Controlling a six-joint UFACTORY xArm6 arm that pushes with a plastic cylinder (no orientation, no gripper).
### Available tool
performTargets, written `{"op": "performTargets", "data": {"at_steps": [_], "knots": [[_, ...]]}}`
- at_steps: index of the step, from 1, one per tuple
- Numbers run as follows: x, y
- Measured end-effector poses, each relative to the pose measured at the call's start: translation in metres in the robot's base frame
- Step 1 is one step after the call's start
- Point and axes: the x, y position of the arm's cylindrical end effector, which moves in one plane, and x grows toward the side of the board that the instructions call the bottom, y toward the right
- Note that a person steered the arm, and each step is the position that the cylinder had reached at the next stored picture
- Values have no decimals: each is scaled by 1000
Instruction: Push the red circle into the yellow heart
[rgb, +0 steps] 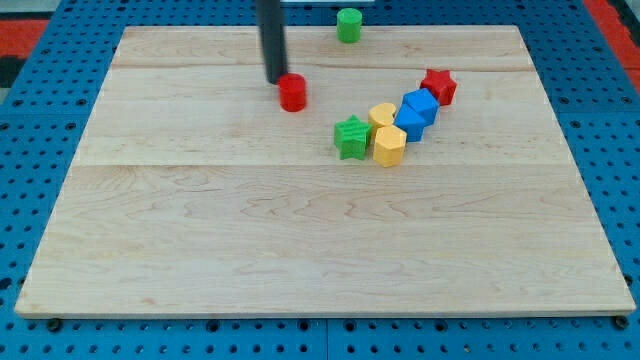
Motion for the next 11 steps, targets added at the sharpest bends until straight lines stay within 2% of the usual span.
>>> {"op": "performTargets", "data": {"at_steps": [1,2,4,5,8,9,10,11], "knots": [[25,36],[31,33],[56,-30],[66,10],[66,79],[66,57],[68,8],[89,-20]]}}
